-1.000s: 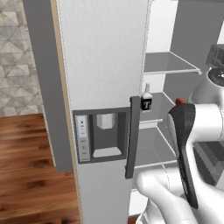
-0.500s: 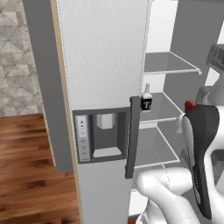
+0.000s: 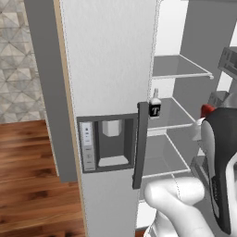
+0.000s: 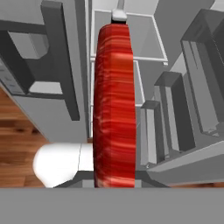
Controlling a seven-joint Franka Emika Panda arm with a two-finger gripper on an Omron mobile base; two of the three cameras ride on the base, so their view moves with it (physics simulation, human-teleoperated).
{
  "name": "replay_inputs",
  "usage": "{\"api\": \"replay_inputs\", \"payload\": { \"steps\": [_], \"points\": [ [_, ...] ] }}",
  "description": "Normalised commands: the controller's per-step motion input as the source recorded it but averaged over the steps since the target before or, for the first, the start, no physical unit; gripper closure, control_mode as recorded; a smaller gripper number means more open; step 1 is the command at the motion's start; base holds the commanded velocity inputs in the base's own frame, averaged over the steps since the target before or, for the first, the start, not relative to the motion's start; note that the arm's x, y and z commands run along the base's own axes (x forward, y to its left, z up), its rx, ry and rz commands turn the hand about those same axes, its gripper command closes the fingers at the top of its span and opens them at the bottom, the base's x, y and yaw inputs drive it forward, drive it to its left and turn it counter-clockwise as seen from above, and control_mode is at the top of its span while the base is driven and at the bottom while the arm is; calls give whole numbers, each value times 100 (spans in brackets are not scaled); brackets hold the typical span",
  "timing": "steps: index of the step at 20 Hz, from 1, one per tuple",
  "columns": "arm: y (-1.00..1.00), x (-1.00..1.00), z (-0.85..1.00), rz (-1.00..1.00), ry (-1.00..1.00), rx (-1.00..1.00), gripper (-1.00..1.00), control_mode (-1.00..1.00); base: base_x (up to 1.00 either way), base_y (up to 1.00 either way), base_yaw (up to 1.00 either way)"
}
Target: Pick steak from the fridge and place it on the plate on the counter.
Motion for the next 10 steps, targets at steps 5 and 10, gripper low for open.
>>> {"api": "replay_inputs", "payload": {
  "steps": [5, 10],
  "points": [
    [0, -22, 21, 0, 0, 0, 100, -100, 0, 0, 0],
    [0, -18, 8, 0, 0, 0, 100, -100, 0, 0, 0]
  ]
}}
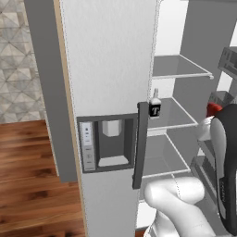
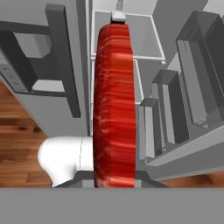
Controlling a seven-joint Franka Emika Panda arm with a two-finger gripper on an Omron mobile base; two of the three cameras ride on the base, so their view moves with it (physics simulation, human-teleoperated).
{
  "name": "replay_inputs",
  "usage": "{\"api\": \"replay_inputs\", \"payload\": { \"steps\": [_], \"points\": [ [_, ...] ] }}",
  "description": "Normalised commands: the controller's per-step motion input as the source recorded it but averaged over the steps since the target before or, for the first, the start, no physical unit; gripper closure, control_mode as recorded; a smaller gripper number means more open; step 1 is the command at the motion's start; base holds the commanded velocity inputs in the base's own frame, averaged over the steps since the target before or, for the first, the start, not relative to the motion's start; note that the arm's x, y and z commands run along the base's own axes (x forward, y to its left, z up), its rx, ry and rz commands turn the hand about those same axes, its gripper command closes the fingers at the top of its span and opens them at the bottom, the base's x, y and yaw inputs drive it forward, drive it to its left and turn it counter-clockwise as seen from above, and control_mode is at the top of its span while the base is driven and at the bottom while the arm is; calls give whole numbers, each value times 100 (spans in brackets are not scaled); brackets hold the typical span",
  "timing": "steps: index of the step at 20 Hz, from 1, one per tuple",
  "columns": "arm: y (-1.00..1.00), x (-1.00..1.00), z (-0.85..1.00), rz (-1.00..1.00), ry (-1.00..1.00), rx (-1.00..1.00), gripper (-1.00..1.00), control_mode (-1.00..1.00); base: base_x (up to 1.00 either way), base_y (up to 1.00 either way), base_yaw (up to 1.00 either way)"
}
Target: Pick steak from the fridge and place it on the plate on the counter.
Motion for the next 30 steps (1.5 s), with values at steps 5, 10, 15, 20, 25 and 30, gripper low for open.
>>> {"api": "replay_inputs", "payload": {
  "steps": [5, 10, 15, 20, 25, 30],
  "points": [
    [0, -5, 0, 0, 0, 1, 100, -100, 0, 0, 0],
    [0, -3, -1, 0, 0, 0, 100, -100, 0, 0, 0],
    [0, -5, -2, 0, -1, 0, 100, 100, -19, 0, 0],
    [0, 0, 0, 0, 0, 0, 100, 100, -96, 0, 0],
    [0, 0, 0, 0, 0, 0, 100, 100, -92, 11, 0],
    [0, 0, 0, 0, 0, 0, 100, 100, -66, 24, 0]
  ]
}}
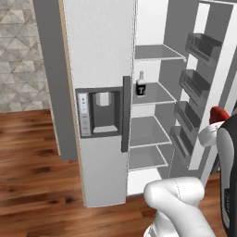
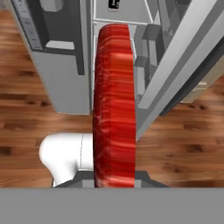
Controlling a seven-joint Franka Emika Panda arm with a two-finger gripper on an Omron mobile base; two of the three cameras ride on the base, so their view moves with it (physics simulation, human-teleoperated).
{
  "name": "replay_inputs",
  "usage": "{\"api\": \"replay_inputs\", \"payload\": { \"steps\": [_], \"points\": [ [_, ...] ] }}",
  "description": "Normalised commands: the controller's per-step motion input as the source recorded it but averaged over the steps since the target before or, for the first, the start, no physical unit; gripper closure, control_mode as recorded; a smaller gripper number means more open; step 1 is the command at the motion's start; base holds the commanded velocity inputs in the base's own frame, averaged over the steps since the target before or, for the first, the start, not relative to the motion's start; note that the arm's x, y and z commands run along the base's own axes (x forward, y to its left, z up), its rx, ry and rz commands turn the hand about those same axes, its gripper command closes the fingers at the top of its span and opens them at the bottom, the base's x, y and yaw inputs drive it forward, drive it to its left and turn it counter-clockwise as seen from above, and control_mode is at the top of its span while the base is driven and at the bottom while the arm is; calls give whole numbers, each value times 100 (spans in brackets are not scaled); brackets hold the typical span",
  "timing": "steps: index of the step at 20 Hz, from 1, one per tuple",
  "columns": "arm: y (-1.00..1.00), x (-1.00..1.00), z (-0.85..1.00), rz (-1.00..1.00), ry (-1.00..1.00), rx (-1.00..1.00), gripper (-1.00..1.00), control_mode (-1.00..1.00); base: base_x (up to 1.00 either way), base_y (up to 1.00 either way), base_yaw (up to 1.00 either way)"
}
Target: Pick steak from the fridge and place it on the plate on the counter.
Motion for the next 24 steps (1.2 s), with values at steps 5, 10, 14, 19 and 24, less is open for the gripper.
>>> {"api": "replay_inputs", "payload": {
  "steps": [5, 10, 14, 19, 24],
  "points": [
    [0, 0, 0, 0, 0, 0, 100, 100, -47, 28, -14],
    [0, 0, 0, 0, 0, 0, 100, 100, -25, 19, -16],
    [0, 0, 0, 0, 0, 0, 100, 100, 1, 25, 61],
    [0, 0, 0, 0, 0, 0, 100, 100, 4, 3, 95],
    [0, 0, 0, 0, 0, 0, 100, 100, 25, 0, 91]
  ]
}}
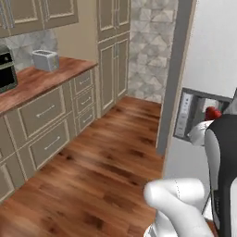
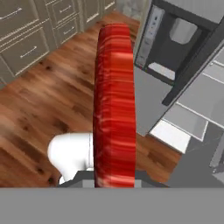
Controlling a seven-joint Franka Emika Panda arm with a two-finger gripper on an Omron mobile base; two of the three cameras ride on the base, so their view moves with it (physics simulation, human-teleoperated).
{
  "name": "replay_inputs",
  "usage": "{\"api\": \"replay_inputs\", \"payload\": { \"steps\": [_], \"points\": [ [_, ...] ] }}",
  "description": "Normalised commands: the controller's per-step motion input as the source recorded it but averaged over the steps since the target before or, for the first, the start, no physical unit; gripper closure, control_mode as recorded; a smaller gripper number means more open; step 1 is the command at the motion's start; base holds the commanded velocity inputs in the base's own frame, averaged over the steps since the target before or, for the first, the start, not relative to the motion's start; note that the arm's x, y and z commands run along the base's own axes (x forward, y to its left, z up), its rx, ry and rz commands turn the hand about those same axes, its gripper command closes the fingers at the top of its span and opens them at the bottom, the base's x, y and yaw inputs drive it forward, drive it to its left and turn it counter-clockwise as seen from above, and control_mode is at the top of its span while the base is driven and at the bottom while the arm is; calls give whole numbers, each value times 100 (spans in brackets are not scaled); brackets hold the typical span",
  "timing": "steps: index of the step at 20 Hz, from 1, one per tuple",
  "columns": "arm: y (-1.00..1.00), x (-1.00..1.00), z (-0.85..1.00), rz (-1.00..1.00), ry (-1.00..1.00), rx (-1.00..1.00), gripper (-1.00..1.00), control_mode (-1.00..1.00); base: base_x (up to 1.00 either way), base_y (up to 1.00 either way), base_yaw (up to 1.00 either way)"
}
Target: Pick steak from the fridge and place it on the plate on the counter.
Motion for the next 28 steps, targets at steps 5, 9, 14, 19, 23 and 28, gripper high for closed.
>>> {"api": "replay_inputs", "payload": {
  "steps": [5, 9, 14, 19, 23, 28],
  "points": [
    [0, 0, 0, 0, 0, 0, 100, 100, 43, 0, 87],
    [0, 0, 0, 0, 0, 0, 100, 100, 49, 0, 86],
    [0, 0, 0, 0, 0, 0, 100, 100, 58, 0, 84],
    [0, 0, 0, 0, 0, 0, 100, 100, 57, 0, 84],
    [0, 0, 0, 0, 0, 0, 100, 100, 48, 0, 79],
    [0, 0, 0, 0, 0, 0, 100, 100, 52, -6, 84]
  ]
}}
